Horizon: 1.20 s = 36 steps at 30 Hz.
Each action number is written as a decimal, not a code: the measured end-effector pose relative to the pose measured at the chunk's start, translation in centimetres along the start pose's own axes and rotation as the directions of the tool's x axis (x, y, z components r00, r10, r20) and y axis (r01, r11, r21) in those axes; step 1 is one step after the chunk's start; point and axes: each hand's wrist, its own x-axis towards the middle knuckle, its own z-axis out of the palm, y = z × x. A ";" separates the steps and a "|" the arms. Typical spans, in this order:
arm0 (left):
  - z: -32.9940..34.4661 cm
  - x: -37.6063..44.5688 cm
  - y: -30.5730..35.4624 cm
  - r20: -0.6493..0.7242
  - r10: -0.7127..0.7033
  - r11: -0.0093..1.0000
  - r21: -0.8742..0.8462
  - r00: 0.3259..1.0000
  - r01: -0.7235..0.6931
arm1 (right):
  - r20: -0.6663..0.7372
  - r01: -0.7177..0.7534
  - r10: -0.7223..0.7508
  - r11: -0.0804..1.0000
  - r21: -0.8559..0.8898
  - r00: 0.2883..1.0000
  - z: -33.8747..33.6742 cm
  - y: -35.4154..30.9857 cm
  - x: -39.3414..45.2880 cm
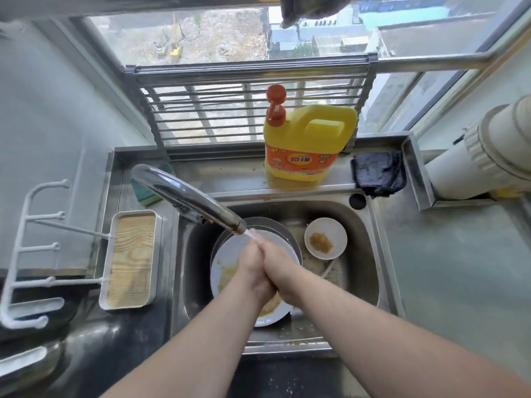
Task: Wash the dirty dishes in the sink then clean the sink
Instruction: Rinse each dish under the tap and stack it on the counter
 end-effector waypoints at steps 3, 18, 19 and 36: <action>1.2 -0.7 -2.2 0.113 0.075 0.993 -0.099 0.991 -0.064 | -0.093 -0.004 -0.010 0.989 -0.149 0.996 -3.3 -3.5 1.7; -9.5 4.4 0.0 -0.206 0.435 0.642 0.754 0.877 -0.142 | -0.387 -0.161 -0.110 0.781 -0.603 0.916 -8.8 6.7 1.4; -11.1 4.7 -0.7 -0.209 0.470 0.547 0.832 0.858 -0.098 | -0.397 -0.165 -0.111 0.784 -0.598 0.911 -8.7 7.2 1.5; -13.3 1.8 -0.8 -0.211 -0.049 0.954 0.278 0.976 0.108 | -0.193 0.146 -0.257 0.879 -0.455 0.947 -7.4 3.5 -3.7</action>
